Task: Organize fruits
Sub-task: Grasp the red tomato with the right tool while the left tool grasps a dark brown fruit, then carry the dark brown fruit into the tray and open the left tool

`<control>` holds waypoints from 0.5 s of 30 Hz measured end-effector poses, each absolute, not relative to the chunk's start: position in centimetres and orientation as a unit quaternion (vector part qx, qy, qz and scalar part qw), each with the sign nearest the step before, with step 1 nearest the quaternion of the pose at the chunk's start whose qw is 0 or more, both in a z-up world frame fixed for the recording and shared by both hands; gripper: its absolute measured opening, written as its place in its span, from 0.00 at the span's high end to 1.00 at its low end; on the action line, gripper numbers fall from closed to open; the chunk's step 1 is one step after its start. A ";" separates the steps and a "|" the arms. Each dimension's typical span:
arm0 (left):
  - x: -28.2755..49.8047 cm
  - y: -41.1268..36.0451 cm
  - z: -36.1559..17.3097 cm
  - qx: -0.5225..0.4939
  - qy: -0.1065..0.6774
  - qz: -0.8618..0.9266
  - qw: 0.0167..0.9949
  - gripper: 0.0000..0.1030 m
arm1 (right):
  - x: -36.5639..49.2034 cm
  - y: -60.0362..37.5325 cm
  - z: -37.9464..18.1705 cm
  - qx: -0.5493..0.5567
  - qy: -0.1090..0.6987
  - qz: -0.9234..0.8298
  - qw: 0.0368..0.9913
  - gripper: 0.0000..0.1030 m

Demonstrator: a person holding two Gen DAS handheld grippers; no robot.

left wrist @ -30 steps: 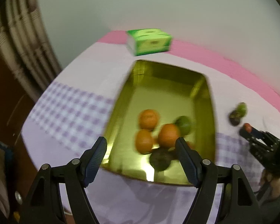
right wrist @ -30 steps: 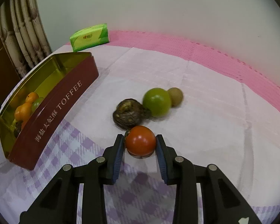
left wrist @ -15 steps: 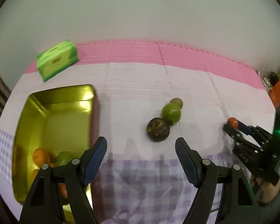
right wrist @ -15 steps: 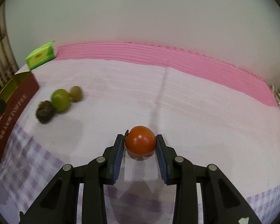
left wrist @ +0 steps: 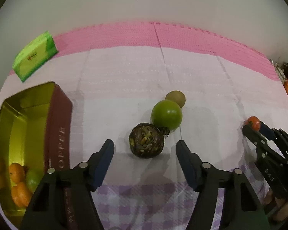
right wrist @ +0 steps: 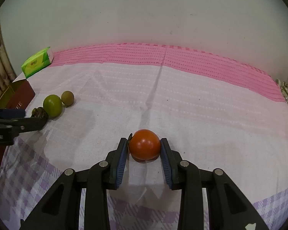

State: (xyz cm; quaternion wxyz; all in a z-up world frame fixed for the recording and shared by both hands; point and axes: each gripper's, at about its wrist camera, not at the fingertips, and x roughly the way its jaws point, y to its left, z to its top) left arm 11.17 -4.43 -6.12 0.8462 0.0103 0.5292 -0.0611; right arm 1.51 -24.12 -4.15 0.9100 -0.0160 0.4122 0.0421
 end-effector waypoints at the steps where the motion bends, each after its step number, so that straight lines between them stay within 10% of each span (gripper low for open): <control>1: 11.4 -4.4 -6.4 0.004 0.532 -0.061 0.844 0.36 | 1.5 -24.1 -4.1 -0.016 0.412 0.042 0.910 0.69; 6: 11.3 -4.4 -6.7 0.009 0.533 -0.064 0.844 0.61 | 1.5 -24.3 -4.1 -0.019 0.413 0.042 0.909 0.69; 15: 6.7 -2.9 -3.2 0.006 0.518 -0.072 0.852 0.61 | 1.6 -24.0 -4.0 -0.022 0.416 0.040 0.908 0.69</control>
